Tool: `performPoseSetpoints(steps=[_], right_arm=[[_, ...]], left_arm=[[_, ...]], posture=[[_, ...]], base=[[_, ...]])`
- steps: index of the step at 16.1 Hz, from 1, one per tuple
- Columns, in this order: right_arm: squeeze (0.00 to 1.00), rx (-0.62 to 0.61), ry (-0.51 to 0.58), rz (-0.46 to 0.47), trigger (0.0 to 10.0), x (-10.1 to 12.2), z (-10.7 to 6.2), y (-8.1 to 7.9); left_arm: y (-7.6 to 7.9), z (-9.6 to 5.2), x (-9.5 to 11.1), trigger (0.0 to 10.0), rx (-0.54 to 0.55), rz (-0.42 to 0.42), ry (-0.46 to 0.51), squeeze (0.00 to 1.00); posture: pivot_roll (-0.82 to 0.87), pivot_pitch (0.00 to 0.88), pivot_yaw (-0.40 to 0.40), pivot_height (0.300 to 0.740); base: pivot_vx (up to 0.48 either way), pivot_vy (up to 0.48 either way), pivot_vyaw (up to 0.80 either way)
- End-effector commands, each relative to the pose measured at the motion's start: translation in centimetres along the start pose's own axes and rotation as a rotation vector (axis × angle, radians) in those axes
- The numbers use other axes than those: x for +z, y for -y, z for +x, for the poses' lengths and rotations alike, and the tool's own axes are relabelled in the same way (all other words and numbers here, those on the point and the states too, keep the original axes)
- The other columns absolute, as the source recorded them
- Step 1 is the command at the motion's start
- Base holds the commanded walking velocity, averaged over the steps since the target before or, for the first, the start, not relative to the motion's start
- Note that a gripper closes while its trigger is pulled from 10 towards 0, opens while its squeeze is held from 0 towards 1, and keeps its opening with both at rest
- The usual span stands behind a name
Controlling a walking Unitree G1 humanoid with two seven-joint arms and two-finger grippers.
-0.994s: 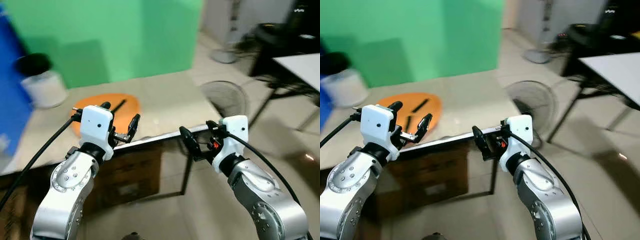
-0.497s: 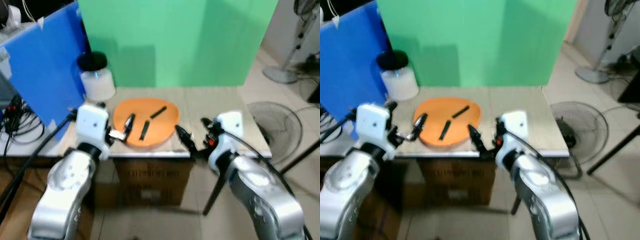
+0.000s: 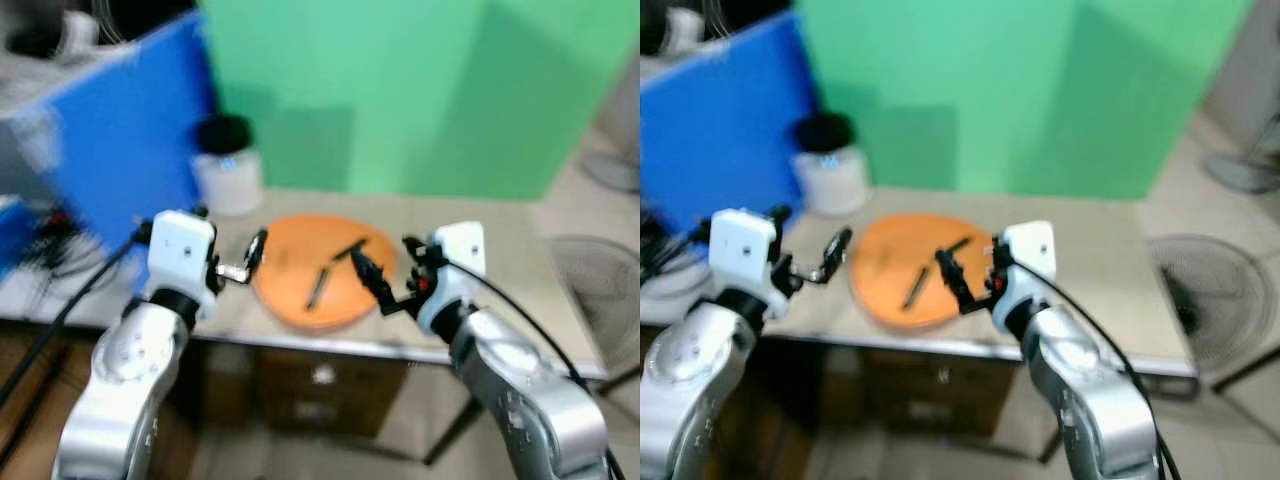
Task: Setting the table
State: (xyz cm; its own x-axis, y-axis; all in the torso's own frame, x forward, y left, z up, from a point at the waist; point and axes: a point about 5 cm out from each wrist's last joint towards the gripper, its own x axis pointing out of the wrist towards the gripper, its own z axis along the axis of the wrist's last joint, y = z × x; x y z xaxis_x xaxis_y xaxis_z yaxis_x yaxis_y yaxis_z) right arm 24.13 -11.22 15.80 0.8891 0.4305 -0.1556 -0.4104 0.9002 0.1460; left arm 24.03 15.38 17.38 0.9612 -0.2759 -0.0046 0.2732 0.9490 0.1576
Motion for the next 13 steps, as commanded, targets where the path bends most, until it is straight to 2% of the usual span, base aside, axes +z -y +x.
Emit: performPoseSetpoints(steps=[1, 6, 9, 11, 13], right_arm=[[1.0, -0.028, 0.006, -0.002, 10.0, 0.2, 0.2, 0.6], [1.0, -0.046, -0.014, 0.04, 10.0, -0.4, 1.1, 1.7], [1.0, -0.028, -0.039, 0.091, 10.0, -0.7, 2.6, 2.4], [1.0, 0.004, -0.056, 0.111, 10.0, -0.9, 3.2, 2.6], [1.0, 0.025, -0.097, 0.2, 10.0, -1.5, 4.0, 3.5]], left_arm=[[0.4, 0.0, 0.0, 10.0, -0.022, 0.006, 0.0, 0.0], [0.6, 0.2, -0.2, 10.0, -0.035, 0.002, -0.004, 0.0], [0.6, 0.6, -0.6, 10.0, -0.065, 0.008, -0.006, 0.0], [0.3, 0.9, -1.1, 10.0, -0.065, -0.012, -0.04, 0.0], [-1.2, 1.2, -3.1, 10.0, -0.021, -0.041, -0.165, 0.0]], posture=[[0.15, 0.0, 0.017, 0.74], [0.14, 0.0, 0.013, 0.74], [0.13, 0.0, 0.013, 0.74], [0.13, 0.0, 0.012, 0.74], [0.14, 0.0, 0.008, 0.74]], base=[[0.315, 0.0, 0.0], [0.316, 0.0, 0.0], [0.185, 0.0, 0.0], [0.0, 0.0, 0.0], [0.0, 0.0, 0.0]])
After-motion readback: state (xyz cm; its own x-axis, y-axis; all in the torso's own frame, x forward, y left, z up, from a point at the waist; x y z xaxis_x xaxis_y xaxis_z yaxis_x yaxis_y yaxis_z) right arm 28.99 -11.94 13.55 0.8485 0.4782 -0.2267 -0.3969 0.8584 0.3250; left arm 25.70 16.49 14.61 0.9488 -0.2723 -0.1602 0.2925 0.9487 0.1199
